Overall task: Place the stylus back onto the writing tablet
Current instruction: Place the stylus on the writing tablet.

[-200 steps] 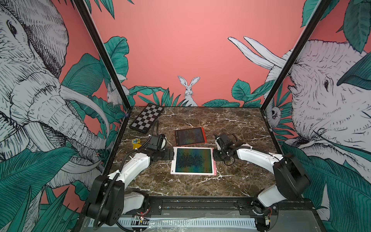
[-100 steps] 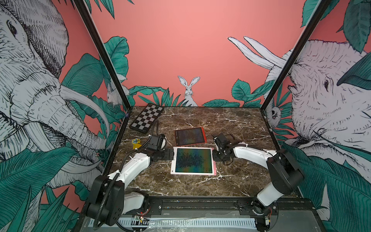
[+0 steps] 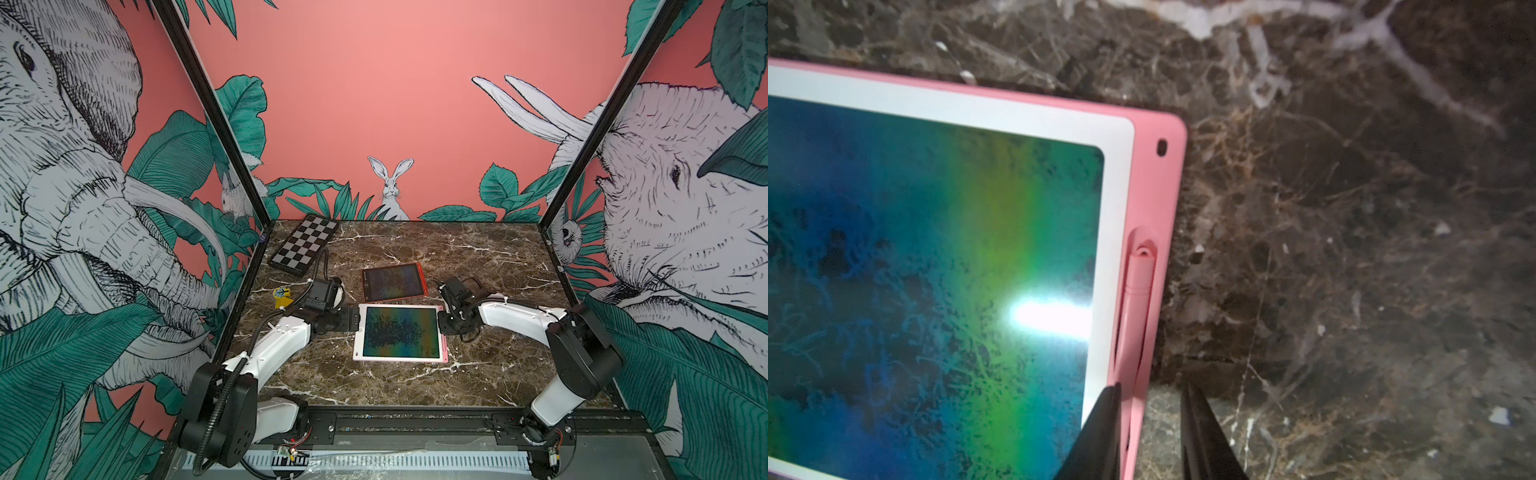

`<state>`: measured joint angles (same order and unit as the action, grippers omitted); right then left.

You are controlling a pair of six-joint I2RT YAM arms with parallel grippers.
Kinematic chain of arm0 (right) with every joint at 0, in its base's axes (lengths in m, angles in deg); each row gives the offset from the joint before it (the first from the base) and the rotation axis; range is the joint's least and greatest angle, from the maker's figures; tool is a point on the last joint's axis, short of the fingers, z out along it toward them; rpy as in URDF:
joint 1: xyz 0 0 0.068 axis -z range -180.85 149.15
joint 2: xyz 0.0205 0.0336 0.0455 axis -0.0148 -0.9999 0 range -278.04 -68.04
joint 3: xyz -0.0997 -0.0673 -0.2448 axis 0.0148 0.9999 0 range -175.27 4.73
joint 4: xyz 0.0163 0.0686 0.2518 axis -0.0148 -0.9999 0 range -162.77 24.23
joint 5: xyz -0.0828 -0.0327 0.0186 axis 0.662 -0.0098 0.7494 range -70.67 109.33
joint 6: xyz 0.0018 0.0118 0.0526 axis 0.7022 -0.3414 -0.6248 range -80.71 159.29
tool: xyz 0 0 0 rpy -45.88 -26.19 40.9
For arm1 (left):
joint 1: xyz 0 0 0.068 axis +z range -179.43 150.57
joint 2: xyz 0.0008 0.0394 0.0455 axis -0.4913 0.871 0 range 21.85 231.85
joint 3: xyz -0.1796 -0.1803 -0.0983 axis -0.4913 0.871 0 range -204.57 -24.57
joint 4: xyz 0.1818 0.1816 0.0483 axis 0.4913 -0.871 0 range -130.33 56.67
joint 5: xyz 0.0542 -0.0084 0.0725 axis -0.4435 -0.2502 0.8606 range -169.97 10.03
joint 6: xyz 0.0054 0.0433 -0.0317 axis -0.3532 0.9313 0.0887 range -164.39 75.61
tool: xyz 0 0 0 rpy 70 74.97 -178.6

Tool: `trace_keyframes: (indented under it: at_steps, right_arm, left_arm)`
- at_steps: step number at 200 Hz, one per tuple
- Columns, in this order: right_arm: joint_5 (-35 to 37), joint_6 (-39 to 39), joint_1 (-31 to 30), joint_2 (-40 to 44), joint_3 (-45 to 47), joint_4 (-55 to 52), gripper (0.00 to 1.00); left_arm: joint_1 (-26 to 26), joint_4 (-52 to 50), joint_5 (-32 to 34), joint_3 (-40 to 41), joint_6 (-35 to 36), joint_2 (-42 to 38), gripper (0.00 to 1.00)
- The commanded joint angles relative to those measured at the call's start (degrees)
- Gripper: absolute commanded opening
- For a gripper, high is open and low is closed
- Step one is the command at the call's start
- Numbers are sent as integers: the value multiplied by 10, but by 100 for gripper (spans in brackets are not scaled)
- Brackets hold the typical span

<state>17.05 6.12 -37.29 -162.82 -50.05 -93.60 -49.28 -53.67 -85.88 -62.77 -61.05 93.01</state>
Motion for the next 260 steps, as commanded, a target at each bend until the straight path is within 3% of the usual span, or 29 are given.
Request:
trace_keyframes:
  at_steps: [1, 260]
  right_arm:
    - [13, 2, -5, -2, -12, -15, 28]
    - [54, 6, -10, -83, -1, -26, 13]
  left_arm:
    - [-2, -16, 8, 0, 2, -12, 99]
    - [-2, -26, 15, -9, 6, -15, 99]
